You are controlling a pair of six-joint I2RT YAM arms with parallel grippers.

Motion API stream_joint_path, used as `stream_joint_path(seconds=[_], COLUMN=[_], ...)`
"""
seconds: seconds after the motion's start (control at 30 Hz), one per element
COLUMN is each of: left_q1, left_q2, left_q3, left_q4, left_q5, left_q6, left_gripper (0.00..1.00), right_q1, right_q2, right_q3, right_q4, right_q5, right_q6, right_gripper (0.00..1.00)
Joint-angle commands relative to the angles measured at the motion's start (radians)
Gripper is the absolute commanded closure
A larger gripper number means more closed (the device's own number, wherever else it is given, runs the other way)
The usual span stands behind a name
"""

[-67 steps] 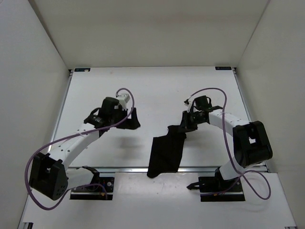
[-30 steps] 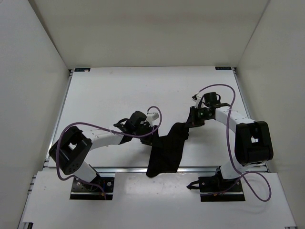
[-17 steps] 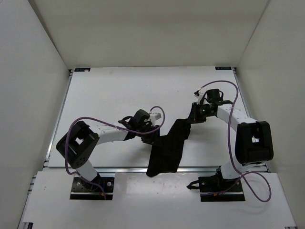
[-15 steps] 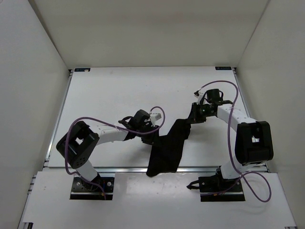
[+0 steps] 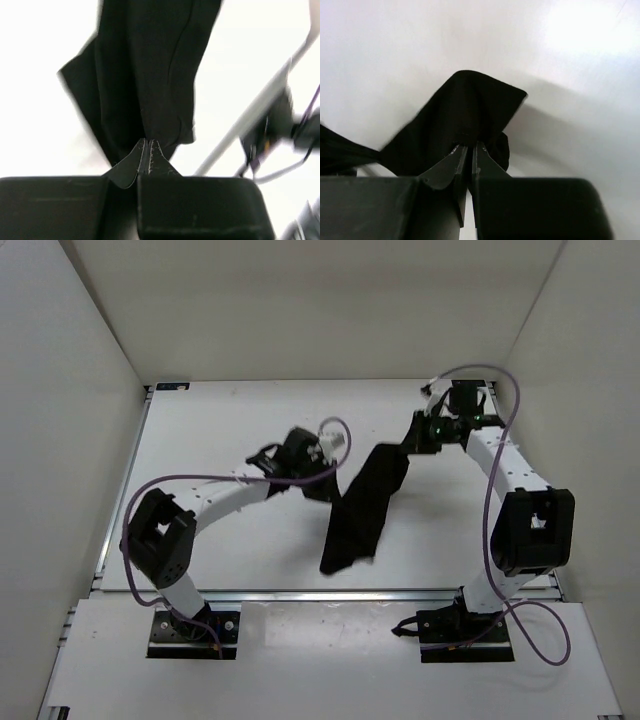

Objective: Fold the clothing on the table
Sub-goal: Flatten the skirt out

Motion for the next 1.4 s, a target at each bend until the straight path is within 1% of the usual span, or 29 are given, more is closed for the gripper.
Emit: stream_joint_path(seconds=[0.0, 0.03, 0.07, 0.13, 0.17, 0.27, 0.33, 0.4, 0.43, 0.47, 0.5, 0.57, 0.6, 0.67, 0.77, 0.83, 0.9, 0.97, 1.0, 1.07, 1.1, 1.13, 1.17, 1.2, 1.23, 1.27, 1.3, 1.33, 1.37], left_q1=[0.171, 0.234, 0.264, 0.34, 0.348, 0.33, 0.304, 0.281, 0.269, 0.243, 0.236, 0.178, 0.172, 0.131, 0.172, 0.212, 0.258, 0.295, 0.321, 0.357, 0.374, 0.373, 0.37, 0.364, 0.364, 0.364, 0.364, 0.365, 0.365], left_q2=[-0.062, -0.057, -0.047, -0.019, -0.011, -0.037, -0.088, -0.178, -0.189, -0.236, -0.281, -0.357, -0.411, -0.482, -0.553, -0.562, -0.512, -0.444, -0.403, -0.318, -0.256, -0.178, -0.138, -0.055, 0.034, 0.07, 0.143, 0.192, 0.205], left_q3=[0.268, 0.355, 0.405, 0.619, 0.716, 0.83, 0.801, 0.725, 0.659, 0.578, 0.545, 0.38, 0.341, 0.216, 0.157, 0.152, 0.18, 0.212, 0.232, 0.259, 0.302, 0.328, 0.423, 0.535, 0.668, 0.742, 0.881, 0.996, 1.035], left_q4=[-0.126, -0.137, -0.154, -0.198, -0.221, -0.234, -0.205, -0.147, -0.143, -0.133, -0.142, -0.171, -0.197, -0.248, -0.32, -0.32, -0.311, -0.294, -0.253, -0.177, -0.139, -0.121, -0.12, -0.146, -0.186, -0.205, -0.244, -0.263, -0.255], left_q5=[-0.159, -0.172, -0.187, -0.225, -0.251, -0.369, -0.417, -0.417, -0.417, -0.417, -0.411, -0.445, -0.464, -0.471, -0.445, -0.423, -0.422, -0.397, -0.38, -0.328, -0.301, -0.298, -0.305, -0.319, -0.325, -0.331, -0.333, -0.337, -0.348], left_q6=[0.143, 0.172, 0.182, 0.224, 0.241, 0.312, 0.329, 0.329, 0.326, 0.327, 0.324, 0.304, 0.298, 0.252, 0.205, 0.202, 0.215, 0.226, 0.226, 0.221, 0.225, 0.229, 0.253, 0.275, 0.284, 0.298, 0.31, 0.323, 0.324], left_gripper=[1.0, 1.0, 1.0, 1.0, 1.0, 1.0, 1.0, 1.0, 1.0, 1.0, 1.0, 1.0, 1.0, 1.0, 1.0, 1.0, 1.0, 1.0, 1.0, 1.0, 1.0, 1.0, 1.0, 1.0, 1.0, 1.0, 1.0, 1.0, 1.0], right_q1=[-0.06, -0.06, -0.086, -0.093, -0.091, -0.09, -0.094, -0.1, -0.094, -0.096, -0.084, -0.068, -0.041, -0.008, 0.025, 0.033, 0.032, 0.033, 0.039, 0.021, 0.01, 0.006, -0.001, -0.002, -0.002, -0.008, -0.014, -0.017, -0.045], right_q2=[-0.026, -0.027, -0.03, -0.052, -0.053, -0.095, -0.128, -0.159, -0.185, -0.199, -0.234, -0.314, -0.367, -0.433, -0.5, -0.477, -0.432, -0.328, -0.298, -0.18, -0.146, -0.072, 0.0, 0.035, 0.109, 0.169, 0.204, 0.206, 0.198], right_q3=[0.237, 0.319, 0.355, 0.496, 0.551, 0.607, 0.58, 0.498, 0.43, 0.358, 0.318, 0.149, 0.073, 0.0, -0.028, -0.016, 0.004, 0.05, 0.088, 0.147, 0.211, 0.254, 0.35, 0.472, 0.604, 0.671, 0.773, 0.817, 0.823], right_q4=[0.033, 0.035, 0.033, 0.036, 0.032, 0.044, 0.064, 0.09, 0.101, 0.102, 0.108, 0.105, 0.101, 0.076, 0.03, 0.03, 0.055, 0.072, 0.081, 0.114, 0.122, 0.118, 0.107, 0.069, 0.037, 0.018, 0.003, 0.036, 0.076], right_q5=[-0.001, -0.007, -0.01, 0.008, 0.016, 0.045, 0.039, 0.024, 0.015, 0.018, 0.012, 0.033, 0.036, 0.024, 0.013, -0.008, -0.027, -0.022, -0.019, -0.014, -0.027, -0.034, -0.027, -0.022, -0.007, 0.008, 0.012, 0.005, -0.026], right_q6=[0.007, 0.015, 0.02, 0.008, -0.006, -0.018, -0.012, -0.003, -0.012, -0.015, -0.02, -0.023, -0.018, -0.009, 0.017, 0.041, 0.038, 0.026, 0.025, 0.028, 0.028, 0.025, 0.014, 0.0, -0.003, -0.02, -0.025, -0.012, 0.02], right_gripper=[1.0, 1.0, 1.0, 1.0, 1.0, 1.0, 1.0, 1.0, 1.0, 0.99, 1.0, 1.0, 1.0, 1.0, 1.0, 1.0, 1.0, 1.0, 1.0, 1.0, 1.0, 1.0, 1.0, 1.0, 1.0, 1.0, 1.0, 1.0, 1.0])
